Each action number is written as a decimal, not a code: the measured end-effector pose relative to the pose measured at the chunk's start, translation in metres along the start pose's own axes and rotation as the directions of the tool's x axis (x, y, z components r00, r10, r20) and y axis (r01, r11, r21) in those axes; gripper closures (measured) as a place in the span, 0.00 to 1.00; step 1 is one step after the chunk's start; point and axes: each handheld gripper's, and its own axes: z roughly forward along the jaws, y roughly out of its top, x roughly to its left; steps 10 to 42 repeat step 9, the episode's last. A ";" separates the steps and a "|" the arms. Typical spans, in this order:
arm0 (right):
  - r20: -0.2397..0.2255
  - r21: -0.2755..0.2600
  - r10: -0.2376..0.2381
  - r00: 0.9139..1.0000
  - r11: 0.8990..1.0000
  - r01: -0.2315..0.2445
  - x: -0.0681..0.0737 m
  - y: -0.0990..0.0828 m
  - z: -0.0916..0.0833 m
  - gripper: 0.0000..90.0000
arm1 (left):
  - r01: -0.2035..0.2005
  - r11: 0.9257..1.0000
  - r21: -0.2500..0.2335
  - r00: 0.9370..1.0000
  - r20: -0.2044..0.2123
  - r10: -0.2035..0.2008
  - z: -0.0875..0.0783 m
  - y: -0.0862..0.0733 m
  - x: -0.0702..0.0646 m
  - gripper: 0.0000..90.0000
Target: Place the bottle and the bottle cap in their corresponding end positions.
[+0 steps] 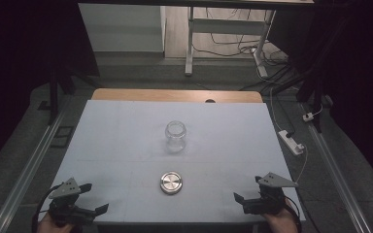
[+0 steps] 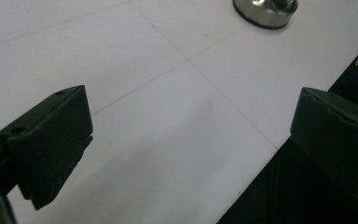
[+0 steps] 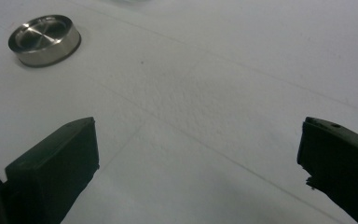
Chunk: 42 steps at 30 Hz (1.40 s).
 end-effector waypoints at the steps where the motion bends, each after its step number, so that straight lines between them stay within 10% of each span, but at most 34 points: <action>1: 0.001 0.005 0.003 1.000 1.000 -0.003 -0.001 -0.002 -0.001 0.00 | 0.001 1.000 0.000 1.000 -0.002 -0.001 0.000 0.000 0.000 0.00; 42: 0.006 0.010 0.008 1.000 1.000 -0.008 -0.001 -0.004 -0.003 0.00 | 0.019 1.000 -0.002 1.000 0.007 -0.019 -0.001 0.000 0.002 0.00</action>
